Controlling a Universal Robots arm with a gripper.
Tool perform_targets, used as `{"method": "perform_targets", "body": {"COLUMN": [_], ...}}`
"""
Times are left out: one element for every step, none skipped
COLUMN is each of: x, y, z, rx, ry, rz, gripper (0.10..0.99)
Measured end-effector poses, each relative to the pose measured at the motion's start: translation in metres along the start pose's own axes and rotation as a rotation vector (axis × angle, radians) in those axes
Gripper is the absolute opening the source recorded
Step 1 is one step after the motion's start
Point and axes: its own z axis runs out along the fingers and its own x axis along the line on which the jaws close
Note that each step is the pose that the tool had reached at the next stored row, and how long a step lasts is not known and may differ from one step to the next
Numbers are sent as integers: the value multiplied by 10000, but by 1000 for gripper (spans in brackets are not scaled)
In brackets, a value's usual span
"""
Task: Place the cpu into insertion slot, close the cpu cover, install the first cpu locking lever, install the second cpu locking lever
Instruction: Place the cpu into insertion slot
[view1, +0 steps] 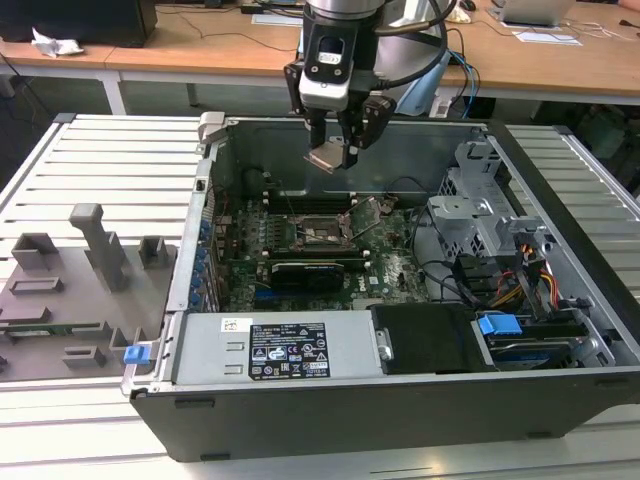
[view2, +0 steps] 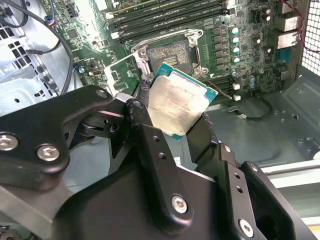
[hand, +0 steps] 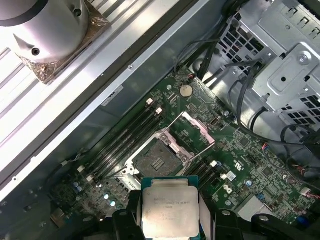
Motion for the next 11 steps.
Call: {"method": "perform_targets", "body": {"x": [0, 0, 0, 0, 0, 0, 0, 0, 0, 0, 0], "y": [0, 0, 0, 0, 0, 0, -1, -1, -1, -1, -1], "z": [1, 2, 2, 4, 5, 5, 7, 7, 9, 9, 11], "rx": [0, -1, -2, -3, -4, -4, -5, -6, -6, -7, -8], "ry": [-3, -7, -11, -14, -19, -23, -27, -30, -35, -38, -43], "rz": [42, 84, 131, 171, 227, 267, 325, 361, 413, 456, 515], "gripper": [541, 541, 541, 541, 541, 541, 541, 541, 541, 541, 541]}}
